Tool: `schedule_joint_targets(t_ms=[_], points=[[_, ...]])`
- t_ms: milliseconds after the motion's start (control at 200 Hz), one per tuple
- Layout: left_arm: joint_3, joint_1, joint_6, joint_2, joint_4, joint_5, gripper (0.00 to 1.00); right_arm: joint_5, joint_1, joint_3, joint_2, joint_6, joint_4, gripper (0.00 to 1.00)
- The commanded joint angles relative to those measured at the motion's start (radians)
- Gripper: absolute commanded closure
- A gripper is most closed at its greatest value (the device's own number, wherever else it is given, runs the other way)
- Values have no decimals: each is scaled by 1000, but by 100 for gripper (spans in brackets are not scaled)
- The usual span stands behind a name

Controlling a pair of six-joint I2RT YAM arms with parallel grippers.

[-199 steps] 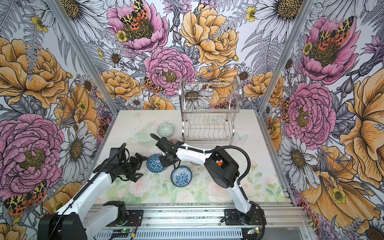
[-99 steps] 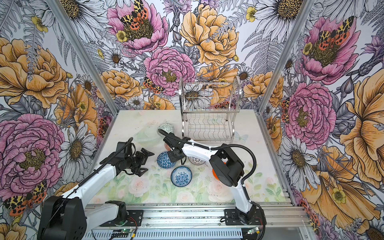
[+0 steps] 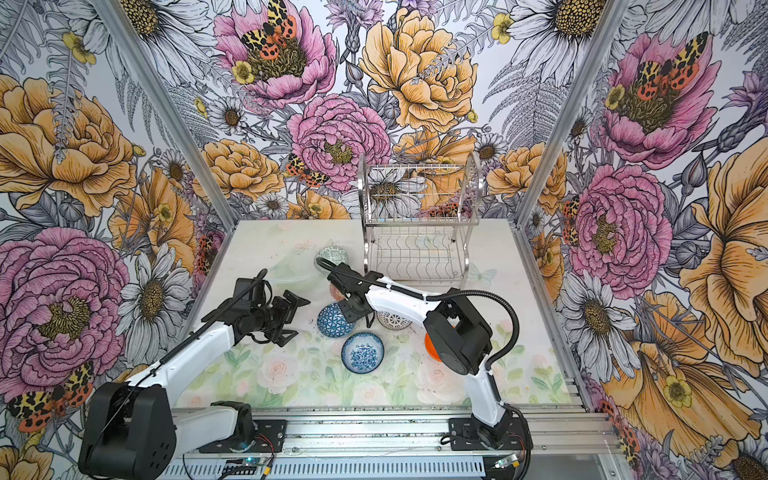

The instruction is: Load the bowls into the dish rack

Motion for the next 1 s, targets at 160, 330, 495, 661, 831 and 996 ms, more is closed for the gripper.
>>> schedule_joint_targets(t_ms=[160, 330, 495, 661, 831, 996], points=[[-27, 153, 21, -59, 18, 107, 1, 24, 62, 131, -54, -6, -13, 48], [-24, 188, 12, -65, 15, 120, 1, -12, 110, 205, 17, -1, -15, 47], [-73, 223, -21, -78, 45, 106, 2, -49, 148, 249, 88, 26, -15, 47], [-102, 247, -28, -100, 57, 112, 1, -71, 171, 255, 146, 44, -16, 46], [-138, 251, -37, -116, 68, 110, 1, -47, 171, 253, 172, 42, -25, 46], [-155, 250, -43, -124, 74, 109, 1, -66, 165, 260, 202, 37, -35, 47]])
